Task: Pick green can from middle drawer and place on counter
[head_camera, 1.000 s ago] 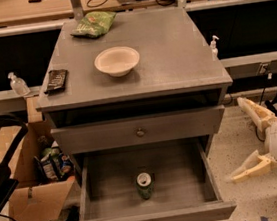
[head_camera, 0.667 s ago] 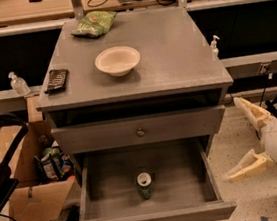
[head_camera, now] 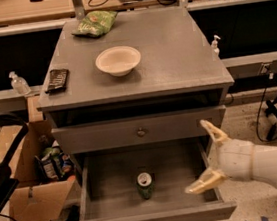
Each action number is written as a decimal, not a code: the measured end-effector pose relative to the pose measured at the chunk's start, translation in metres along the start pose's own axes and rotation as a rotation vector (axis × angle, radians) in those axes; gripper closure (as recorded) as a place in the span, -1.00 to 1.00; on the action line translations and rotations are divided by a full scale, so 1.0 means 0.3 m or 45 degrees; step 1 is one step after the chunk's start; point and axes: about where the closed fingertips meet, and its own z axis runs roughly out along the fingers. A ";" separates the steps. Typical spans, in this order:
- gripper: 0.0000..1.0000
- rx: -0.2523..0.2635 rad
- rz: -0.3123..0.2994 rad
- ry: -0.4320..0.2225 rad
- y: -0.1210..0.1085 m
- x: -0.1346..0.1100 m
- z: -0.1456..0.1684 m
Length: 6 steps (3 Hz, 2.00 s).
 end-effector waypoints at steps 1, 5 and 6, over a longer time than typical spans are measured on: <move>-1.00 0.032 -0.024 -0.057 0.019 0.135 0.200; -1.00 -0.159 0.046 -0.084 0.149 0.371 0.635; -1.00 -0.263 0.038 -0.071 0.203 0.438 0.786</move>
Offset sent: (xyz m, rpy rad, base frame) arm 0.0787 0.0816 -0.1680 0.1417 -0.0572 0.0319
